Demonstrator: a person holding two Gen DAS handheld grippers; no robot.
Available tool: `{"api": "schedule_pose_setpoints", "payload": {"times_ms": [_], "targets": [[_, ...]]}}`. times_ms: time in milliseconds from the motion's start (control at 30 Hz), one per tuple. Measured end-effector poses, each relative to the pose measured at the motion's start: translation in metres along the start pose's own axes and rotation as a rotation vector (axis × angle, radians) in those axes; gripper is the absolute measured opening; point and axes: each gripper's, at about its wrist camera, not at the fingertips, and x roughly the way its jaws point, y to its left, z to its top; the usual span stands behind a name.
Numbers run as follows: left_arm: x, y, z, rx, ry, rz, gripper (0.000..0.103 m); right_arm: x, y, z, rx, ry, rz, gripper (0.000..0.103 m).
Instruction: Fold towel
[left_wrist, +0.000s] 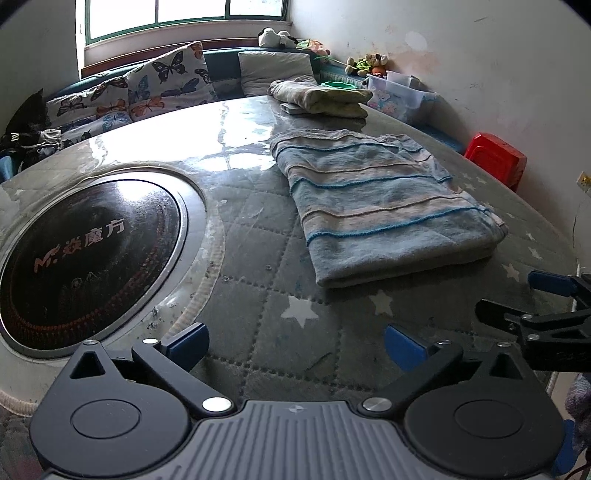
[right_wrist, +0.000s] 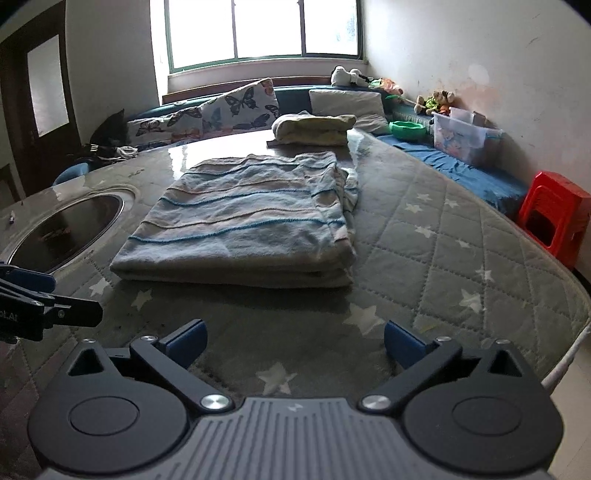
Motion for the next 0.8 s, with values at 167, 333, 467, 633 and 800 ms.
{"api": "schedule_pose_setpoints", "payload": {"times_ms": [167, 333, 467, 633, 800], "targets": [[-0.004, -0.002, -0.004, 0.005, -0.009, -0.010, 0.103, 0.000, 0.002, -0.002, 0.005, -0.005, -0.017, 0.103], [-0.005, -0.003, -0.007, 0.003, -0.010, -0.009, 0.103, 0.003, 0.010, -0.005, -0.033, -0.012, -0.055, 0.103], [-0.006, -0.003, -0.009, 0.001, -0.010, -0.008, 0.103, 0.003, 0.008, -0.007, -0.026, -0.018, -0.050, 0.103], [-0.008, -0.005, -0.012, 0.000, -0.010, -0.007, 0.103, 0.003, 0.010, -0.007, -0.029, -0.013, -0.056, 0.103], [-0.010, -0.009, -0.015, 0.001, -0.010, -0.011, 0.103, 0.002, 0.012, -0.007, -0.024, -0.009, -0.071, 0.103]]}}
